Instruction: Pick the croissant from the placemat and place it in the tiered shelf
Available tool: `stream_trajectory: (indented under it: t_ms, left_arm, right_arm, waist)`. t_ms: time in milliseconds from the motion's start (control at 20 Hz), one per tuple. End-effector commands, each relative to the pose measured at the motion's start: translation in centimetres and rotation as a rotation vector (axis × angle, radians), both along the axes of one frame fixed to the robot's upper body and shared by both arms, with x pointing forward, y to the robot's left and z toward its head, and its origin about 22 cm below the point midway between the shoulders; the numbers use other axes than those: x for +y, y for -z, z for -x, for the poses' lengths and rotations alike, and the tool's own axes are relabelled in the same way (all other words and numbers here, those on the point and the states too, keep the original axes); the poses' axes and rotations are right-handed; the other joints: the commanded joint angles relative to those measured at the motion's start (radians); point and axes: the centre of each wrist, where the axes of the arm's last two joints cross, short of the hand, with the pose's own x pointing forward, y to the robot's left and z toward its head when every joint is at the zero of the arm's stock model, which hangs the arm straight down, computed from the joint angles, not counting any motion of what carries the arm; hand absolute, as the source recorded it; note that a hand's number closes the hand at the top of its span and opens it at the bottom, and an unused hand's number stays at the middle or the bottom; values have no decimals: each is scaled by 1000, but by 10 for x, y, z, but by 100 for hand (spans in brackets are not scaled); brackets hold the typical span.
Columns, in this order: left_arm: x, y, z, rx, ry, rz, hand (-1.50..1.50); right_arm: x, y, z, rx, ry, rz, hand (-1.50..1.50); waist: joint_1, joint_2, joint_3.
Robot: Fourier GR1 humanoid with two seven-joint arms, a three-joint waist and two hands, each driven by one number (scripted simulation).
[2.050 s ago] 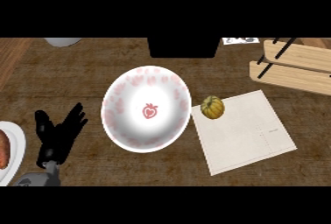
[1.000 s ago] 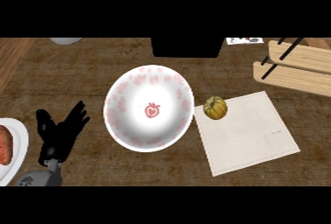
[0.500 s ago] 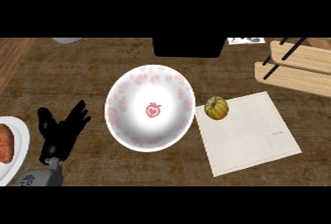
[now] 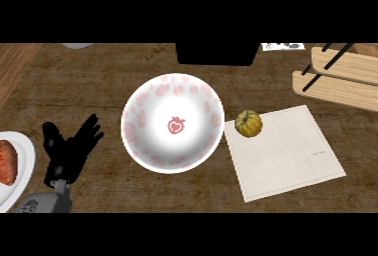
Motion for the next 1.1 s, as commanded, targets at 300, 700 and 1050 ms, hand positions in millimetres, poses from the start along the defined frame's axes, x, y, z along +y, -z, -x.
stream_trajectory:
  t_ms: [300, 700, 1050]
  left_arm:
    - [16, 9, 15, 39, -5, 16, 0]
    - [-4, 14, 9, 23, -19, -2, 0]
    - [0, -5, -3, 17, 4, 5, 0]
  right_arm:
    - [-3, -5, -1, 56, 2, 135, 150]
    - [-13, -12, 2, -124, 56, -289, -150]
    - [-28, -18, 12, -252, 31, -570, -150]
  waist:
    - [1, -1, -2]
    - [-10, -3, -2]
    - [1, 3, 0]
